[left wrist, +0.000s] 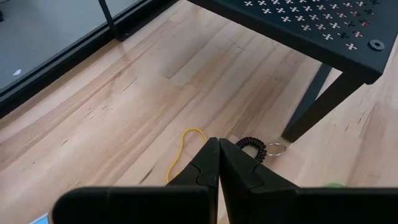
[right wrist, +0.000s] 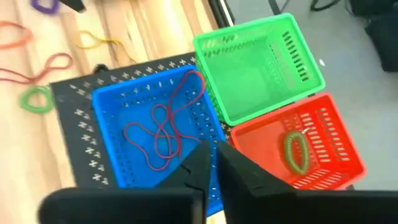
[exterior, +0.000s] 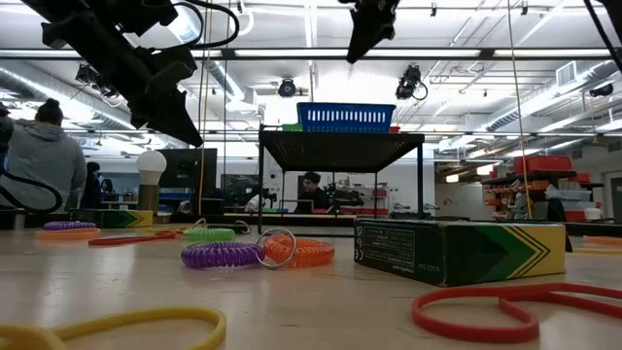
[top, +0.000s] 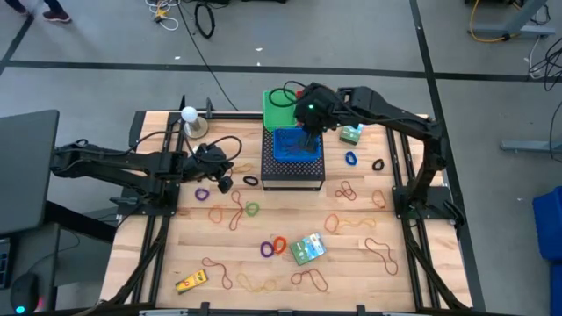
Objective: Pick & Place Office Desk Supplies
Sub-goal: Put the red rubber band into the blue bin on the shelf, then put the orange rubber band into the blue bin on the shelf
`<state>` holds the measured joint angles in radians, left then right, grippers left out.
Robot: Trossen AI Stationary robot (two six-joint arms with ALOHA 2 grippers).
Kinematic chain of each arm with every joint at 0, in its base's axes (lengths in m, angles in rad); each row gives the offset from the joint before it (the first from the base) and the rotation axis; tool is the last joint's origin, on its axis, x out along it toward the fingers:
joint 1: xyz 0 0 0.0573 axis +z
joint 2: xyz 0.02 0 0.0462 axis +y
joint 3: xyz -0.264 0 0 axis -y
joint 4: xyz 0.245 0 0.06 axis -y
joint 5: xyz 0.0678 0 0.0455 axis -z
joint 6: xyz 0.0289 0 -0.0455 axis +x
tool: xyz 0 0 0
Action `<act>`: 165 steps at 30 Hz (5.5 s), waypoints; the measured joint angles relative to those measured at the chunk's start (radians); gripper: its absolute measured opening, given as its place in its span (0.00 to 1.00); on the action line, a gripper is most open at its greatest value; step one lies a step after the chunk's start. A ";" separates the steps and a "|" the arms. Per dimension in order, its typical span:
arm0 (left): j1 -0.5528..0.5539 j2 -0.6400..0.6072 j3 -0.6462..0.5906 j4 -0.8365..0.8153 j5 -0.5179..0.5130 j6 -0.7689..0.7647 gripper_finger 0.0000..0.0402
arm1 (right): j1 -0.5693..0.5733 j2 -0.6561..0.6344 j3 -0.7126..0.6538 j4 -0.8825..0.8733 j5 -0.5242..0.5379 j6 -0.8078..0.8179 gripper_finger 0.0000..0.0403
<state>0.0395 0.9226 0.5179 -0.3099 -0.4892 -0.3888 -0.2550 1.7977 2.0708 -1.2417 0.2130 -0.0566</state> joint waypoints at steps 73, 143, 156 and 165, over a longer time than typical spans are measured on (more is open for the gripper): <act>0.000 0.000 0.000 -0.001 -0.008 0.047 0.02 | -0.047 -0.024 -0.444 0.704 0.015 -0.004 0.27; 0.002 0.000 0.000 0.000 0.021 -0.054 0.02 | 0.007 -0.043 -0.443 0.437 -0.020 0.146 0.24; -0.001 0.000 0.000 0.051 0.049 -0.035 0.02 | 0.027 -0.140 -0.443 0.371 -0.036 0.222 0.31; -0.001 0.000 0.000 0.051 0.112 -0.011 0.02 | 0.119 -0.180 -0.443 0.377 -0.028 0.289 0.04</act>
<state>0.0383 0.9226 0.5179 -0.2592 -0.3767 -0.4002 -0.1363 1.6182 1.6276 -0.8649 0.1845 0.2326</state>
